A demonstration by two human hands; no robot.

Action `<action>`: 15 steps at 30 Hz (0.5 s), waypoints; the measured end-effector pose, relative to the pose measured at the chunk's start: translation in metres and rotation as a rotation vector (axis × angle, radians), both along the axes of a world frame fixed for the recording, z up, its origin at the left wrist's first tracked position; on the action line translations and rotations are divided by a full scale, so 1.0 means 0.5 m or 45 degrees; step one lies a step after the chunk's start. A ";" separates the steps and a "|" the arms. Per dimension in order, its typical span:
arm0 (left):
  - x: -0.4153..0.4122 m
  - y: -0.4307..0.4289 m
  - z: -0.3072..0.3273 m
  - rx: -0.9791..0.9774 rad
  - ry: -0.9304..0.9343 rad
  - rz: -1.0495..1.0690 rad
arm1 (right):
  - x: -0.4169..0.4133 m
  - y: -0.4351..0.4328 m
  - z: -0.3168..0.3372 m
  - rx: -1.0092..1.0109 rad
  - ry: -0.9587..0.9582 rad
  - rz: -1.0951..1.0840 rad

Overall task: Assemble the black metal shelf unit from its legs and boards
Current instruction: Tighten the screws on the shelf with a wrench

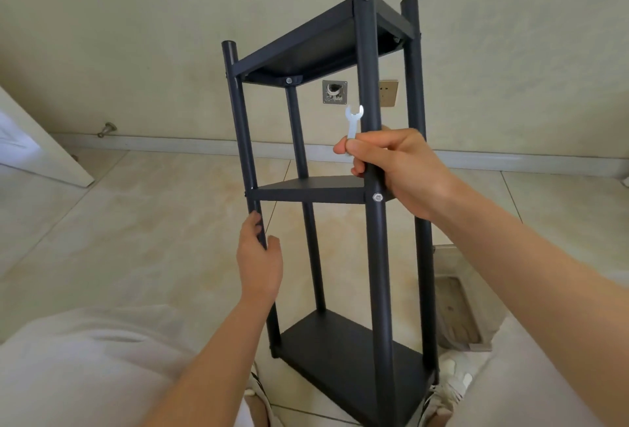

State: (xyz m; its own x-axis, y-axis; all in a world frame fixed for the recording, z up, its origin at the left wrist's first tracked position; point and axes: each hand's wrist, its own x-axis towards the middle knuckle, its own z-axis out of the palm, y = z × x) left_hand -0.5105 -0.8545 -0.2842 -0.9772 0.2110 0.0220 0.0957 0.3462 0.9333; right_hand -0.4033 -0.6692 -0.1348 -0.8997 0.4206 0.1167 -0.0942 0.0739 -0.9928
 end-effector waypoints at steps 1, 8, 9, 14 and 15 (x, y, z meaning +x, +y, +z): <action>0.018 0.008 0.008 0.029 -0.005 -0.053 | -0.006 -0.007 0.002 0.022 -0.004 0.002; 0.155 0.053 0.073 0.264 -0.017 -0.401 | -0.050 -0.042 0.009 0.113 -0.022 -0.046; 0.164 0.056 0.080 0.303 -0.033 -0.411 | -0.055 -0.045 0.009 0.122 -0.017 -0.056; 0.178 0.068 0.102 0.327 -0.018 -0.433 | -0.065 -0.060 0.004 0.188 0.008 -0.086; 0.182 0.070 0.102 0.294 0.000 -0.425 | -0.065 -0.062 0.002 0.180 0.010 -0.092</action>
